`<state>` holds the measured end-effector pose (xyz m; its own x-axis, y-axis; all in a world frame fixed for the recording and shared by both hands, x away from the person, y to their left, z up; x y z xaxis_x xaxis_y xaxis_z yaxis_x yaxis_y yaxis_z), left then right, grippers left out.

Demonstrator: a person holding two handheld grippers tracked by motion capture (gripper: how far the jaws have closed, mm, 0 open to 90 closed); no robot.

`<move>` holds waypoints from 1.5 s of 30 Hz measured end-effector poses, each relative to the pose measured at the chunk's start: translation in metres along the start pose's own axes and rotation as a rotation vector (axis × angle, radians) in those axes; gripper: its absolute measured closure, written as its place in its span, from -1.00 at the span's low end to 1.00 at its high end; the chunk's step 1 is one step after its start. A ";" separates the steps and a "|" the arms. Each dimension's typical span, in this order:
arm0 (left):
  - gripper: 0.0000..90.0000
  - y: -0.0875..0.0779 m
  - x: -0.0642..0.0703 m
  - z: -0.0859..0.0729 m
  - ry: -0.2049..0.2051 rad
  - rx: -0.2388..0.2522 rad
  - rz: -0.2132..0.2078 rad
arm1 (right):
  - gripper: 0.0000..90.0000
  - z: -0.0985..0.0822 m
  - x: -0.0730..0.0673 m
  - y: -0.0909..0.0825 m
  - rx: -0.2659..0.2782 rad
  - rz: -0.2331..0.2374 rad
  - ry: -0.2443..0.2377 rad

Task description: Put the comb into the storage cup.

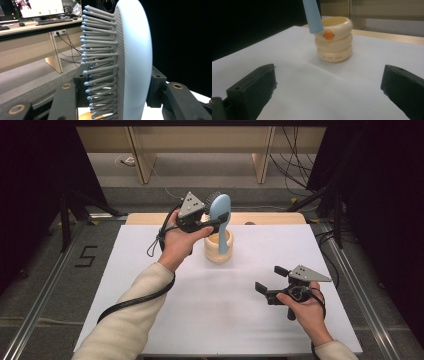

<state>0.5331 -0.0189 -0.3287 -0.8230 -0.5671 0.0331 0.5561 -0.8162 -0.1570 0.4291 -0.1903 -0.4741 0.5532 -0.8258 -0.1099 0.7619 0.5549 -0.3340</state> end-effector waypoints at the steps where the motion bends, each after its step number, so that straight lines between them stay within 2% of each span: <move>1: 0.10 0.000 0.000 0.001 0.000 0.000 0.000 | -0.98 0.000 0.000 0.000 0.000 -0.001 -0.001; 45: 0.10 -0.001 -0.017 0.021 0.013 0.026 0.043 | -0.98 -0.003 -0.002 0.001 -0.003 0.006 -0.001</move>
<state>0.5484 -0.0107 -0.3085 -0.7996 -0.6003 0.0141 0.5937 -0.7938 -0.1320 0.4281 -0.1885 -0.4767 0.5581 -0.8223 -0.1112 0.7574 0.5596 -0.3365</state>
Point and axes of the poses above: each handheld gripper's, and its own axes: y roughly forward along the jaws, z roughly out of its top, x roughly to its right, the point moved 10 cm from there along y, roughly forward along the jaws, and after that the axes turned 9 degrees about -z, right-handed, at the moved point
